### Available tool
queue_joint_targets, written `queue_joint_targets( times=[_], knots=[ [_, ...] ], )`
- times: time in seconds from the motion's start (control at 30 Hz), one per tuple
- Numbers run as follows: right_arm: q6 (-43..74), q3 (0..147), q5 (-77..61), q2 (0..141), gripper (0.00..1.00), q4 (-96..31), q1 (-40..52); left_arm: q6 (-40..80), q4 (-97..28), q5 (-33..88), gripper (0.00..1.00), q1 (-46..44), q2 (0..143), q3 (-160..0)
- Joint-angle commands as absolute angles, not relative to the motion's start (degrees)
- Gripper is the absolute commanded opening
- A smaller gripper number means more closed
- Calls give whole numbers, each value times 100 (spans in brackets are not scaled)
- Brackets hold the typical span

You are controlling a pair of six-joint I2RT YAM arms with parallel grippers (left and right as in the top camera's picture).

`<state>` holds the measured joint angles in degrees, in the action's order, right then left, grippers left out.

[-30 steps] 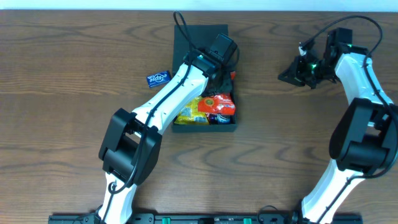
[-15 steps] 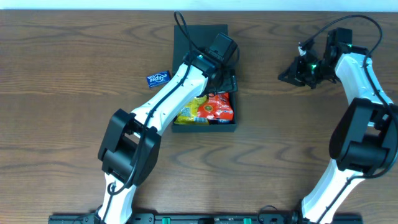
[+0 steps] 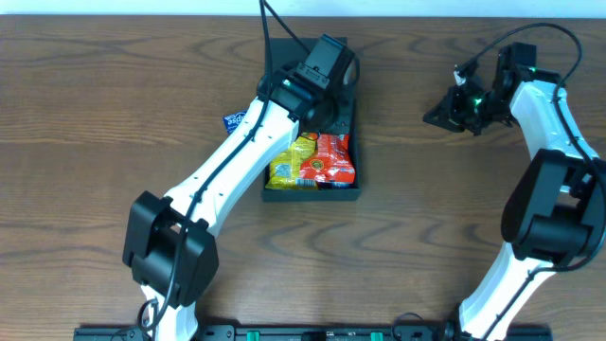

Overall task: Pack container
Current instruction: 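Press the red bag down into the box with the left gripper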

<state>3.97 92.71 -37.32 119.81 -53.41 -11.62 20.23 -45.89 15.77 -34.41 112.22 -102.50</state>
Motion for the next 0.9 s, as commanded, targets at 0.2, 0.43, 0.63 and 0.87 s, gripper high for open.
queue_joint_targets(
  times=[0.2,0.43,0.63,0.87],
  knots=[
    [287,9349,-3793,11904,1,-5465,-1236,847,-3964,4320,6,-2740,11579,-9417],
    [290,9349,-3793,11904,1,-5487,-1234,727,-2906,5516,6,-2270,11587,-8385],
    [292,9349,-3795,11904,2,-5487,-1234,735,-2825,5231,6,-2322,11603,-8217],
    [290,9349,-3795,11904,2,-5533,-1234,1037,-2851,5004,6,-2366,12007,-8211]
  ],
)
